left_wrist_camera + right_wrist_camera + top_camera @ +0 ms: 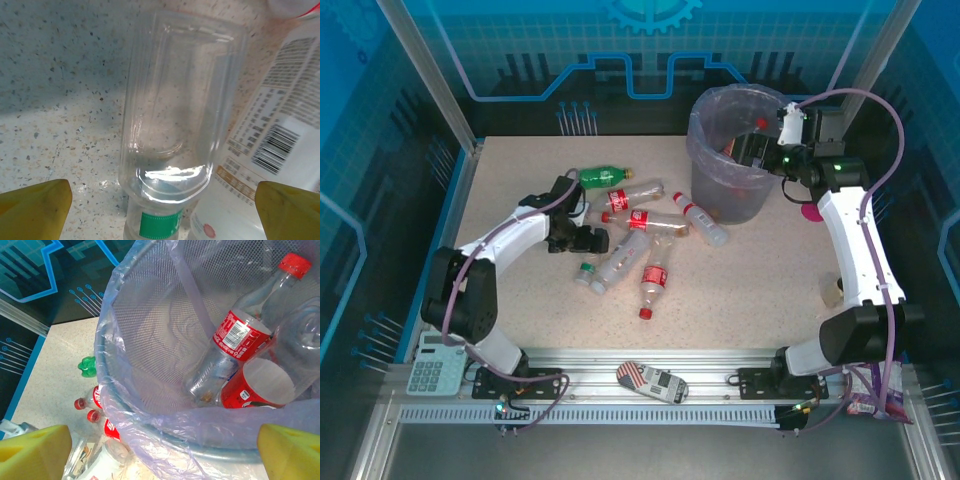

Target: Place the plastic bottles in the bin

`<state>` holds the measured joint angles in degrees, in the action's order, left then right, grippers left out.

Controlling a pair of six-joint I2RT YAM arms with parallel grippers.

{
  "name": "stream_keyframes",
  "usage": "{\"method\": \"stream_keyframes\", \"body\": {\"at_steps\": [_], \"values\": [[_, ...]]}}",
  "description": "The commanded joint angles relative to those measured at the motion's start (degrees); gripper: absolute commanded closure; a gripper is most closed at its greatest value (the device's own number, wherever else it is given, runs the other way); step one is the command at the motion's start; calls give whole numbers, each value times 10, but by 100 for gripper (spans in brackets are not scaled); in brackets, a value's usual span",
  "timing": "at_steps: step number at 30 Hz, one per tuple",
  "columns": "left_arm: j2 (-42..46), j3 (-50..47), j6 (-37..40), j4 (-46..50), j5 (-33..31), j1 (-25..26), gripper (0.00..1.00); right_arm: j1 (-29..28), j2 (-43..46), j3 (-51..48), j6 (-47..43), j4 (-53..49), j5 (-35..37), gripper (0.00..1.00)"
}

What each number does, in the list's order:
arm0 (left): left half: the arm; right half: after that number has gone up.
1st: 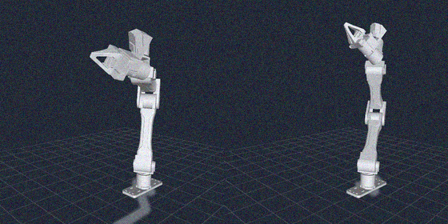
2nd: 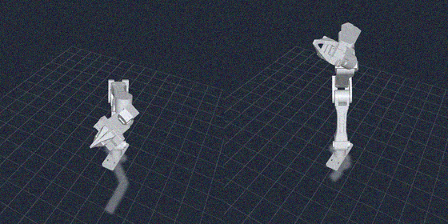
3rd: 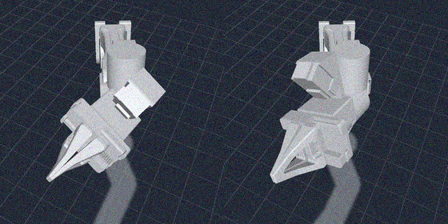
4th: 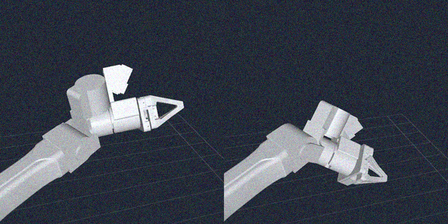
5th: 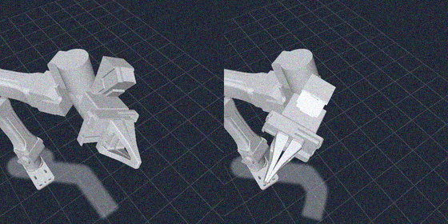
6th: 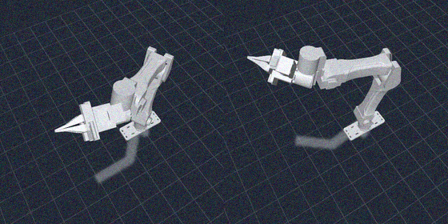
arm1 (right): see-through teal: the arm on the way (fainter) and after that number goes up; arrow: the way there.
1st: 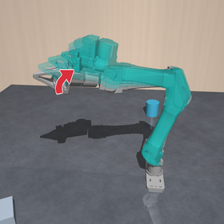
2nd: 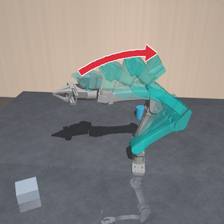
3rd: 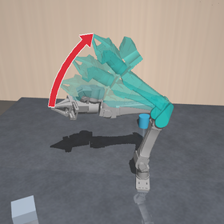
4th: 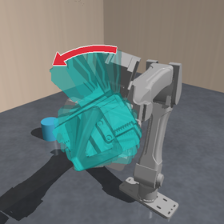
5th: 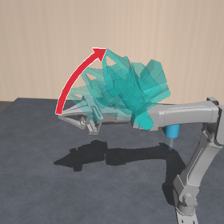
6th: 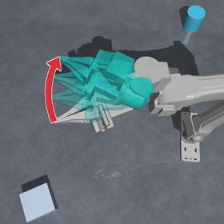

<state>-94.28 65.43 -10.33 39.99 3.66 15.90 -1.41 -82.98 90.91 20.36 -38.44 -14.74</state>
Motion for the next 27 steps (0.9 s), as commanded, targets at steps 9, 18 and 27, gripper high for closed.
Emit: {"method": "stream_keyframes", "body": {"at_steps": [9,18,27], "values": [[-52,-24,-8,-39,-25,15,16,5,35,-44,19,15,-20,5],[-66,-27,-12,-52,-22,15,36,4,40,-49,23,18,-19,5],[-9,-14,-7,-31,-28,15,44,1,68,-46,32,25,-19,6]]}}
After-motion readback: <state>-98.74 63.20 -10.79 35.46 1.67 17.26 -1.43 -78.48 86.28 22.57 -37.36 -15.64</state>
